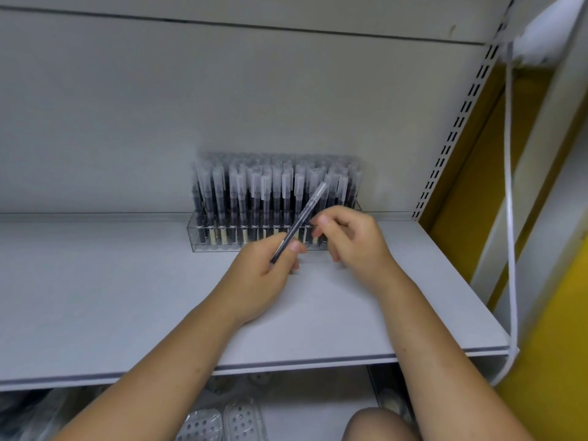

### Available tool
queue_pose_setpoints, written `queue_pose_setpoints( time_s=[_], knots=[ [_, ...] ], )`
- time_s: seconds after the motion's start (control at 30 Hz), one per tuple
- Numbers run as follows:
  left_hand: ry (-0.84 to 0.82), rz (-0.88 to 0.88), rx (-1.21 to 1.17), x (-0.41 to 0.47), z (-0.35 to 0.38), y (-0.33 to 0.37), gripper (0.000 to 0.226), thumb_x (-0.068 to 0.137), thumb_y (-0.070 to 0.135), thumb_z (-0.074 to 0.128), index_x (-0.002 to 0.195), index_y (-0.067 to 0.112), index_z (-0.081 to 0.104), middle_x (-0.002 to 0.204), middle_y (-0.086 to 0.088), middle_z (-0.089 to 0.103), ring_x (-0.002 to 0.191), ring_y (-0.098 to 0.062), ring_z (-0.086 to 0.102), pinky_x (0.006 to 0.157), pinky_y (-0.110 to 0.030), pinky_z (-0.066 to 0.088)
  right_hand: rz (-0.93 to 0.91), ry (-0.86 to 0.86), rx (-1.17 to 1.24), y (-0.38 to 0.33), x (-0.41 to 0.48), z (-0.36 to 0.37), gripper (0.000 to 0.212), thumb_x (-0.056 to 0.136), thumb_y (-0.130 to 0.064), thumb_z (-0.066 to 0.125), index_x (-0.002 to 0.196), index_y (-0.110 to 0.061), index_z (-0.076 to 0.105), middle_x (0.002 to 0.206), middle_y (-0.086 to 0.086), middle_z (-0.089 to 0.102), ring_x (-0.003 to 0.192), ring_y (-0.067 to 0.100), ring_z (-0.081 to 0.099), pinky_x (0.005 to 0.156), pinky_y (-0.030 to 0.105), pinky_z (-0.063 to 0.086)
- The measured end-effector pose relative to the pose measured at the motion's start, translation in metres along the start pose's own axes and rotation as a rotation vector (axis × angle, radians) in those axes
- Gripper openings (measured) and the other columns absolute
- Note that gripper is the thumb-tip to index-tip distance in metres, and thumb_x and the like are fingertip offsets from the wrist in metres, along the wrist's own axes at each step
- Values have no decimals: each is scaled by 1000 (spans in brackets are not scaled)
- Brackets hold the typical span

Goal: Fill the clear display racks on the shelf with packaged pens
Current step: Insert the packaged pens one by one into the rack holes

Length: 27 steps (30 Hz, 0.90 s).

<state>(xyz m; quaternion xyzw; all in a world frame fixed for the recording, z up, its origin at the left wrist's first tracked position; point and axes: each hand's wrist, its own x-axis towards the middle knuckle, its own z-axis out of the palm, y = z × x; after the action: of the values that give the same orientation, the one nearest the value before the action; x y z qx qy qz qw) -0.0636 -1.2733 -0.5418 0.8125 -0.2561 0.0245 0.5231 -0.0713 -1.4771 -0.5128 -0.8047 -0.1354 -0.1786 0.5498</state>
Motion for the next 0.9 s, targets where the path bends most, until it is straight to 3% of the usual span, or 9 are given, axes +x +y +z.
queue_pose_setpoints(
  time_s=[0.07, 0.17, 0.27, 0.37, 0.43, 0.53, 0.63, 0.77, 0.9],
  knots=[
    [26, 54, 203, -1, 0, 0, 31, 105, 50, 44, 100, 30, 67, 84, 9, 69, 83, -10, 68, 76, -39, 56, -1, -74, 32, -2, 0, 2, 16, 105, -18, 59, 96, -12, 70, 66, -13, 67, 51, 12, 48, 52, 28, 41],
    [39, 115, 418, -2, 2, 6, 31, 105, 51, 38, 96, 31, 60, 83, 13, 61, 83, -10, 59, 74, -42, 53, 12, -88, 137, -3, 0, 2, 11, 104, -9, 59, 103, -6, 70, 62, -18, 63, 52, 11, 48, 53, 27, 43],
    [52, 143, 497, -1, 4, 7, 25, 105, 50, 38, 95, 34, 54, 85, 14, 57, 85, -11, 56, 73, -41, 52, 26, -81, 210, -1, 3, 4, 11, 101, -9, 63, 100, 0, 70, 69, -7, 66, 56, 14, 52, 56, 25, 46],
    [57, 176, 544, -1, 5, 6, 17, 103, 50, 45, 90, 40, 42, 83, 16, 50, 84, -12, 52, 69, -38, 47, 54, -4, 314, 0, 5, 5, 15, 97, -16, 62, 98, -2, 67, 84, 21, 70, 56, 19, 59, 52, 21, 44],
    [50, 182, 567, -1, 5, 5, 18, 100, 56, 46, 100, 39, 50, 94, 19, 54, 94, -11, 54, 78, -37, 47, 38, 139, 336, -1, 6, 1, 9, 100, -12, 59, 96, -6, 64, 78, 13, 71, 54, 18, 61, 47, 19, 40],
    [34, 164, 593, -2, 5, 5, 37, 98, 63, 43, 122, 38, 54, 115, 23, 57, 113, -5, 54, 96, -37, 47, -93, 446, 210, 3, 7, -11, 15, 106, -7, 51, 95, -15, 59, 74, 8, 67, 56, 24, 63, 51, 26, 48],
    [38, 152, 619, -2, 4, 8, 43, 97, 66, 41, 128, 38, 53, 120, 23, 56, 117, -5, 53, 102, -39, 45, -178, 644, -20, 9, 7, -21, 12, 107, -17, 47, 100, -22, 56, 79, 1, 62, 69, 27, 64, 60, 37, 52],
    [41, 140, 616, -2, 5, 7, 45, 97, 66, 43, 131, 37, 52, 122, 22, 55, 118, -6, 53, 102, -40, 44, -121, 670, -193, 17, 11, -26, 13, 109, -18, 46, 110, -8, 55, 84, -14, 56, 73, -1, 57, 62, 14, 42],
    [53, 118, 586, -2, 5, 7, 49, 96, 67, 42, 132, 36, 53, 122, 22, 55, 117, -5, 54, 103, -40, 46, -88, 596, -270, 20, 11, -24, 13, 111, -22, 43, 115, -15, 53, 84, -15, 57, 72, -2, 55, 60, 10, 39]
  ],
)
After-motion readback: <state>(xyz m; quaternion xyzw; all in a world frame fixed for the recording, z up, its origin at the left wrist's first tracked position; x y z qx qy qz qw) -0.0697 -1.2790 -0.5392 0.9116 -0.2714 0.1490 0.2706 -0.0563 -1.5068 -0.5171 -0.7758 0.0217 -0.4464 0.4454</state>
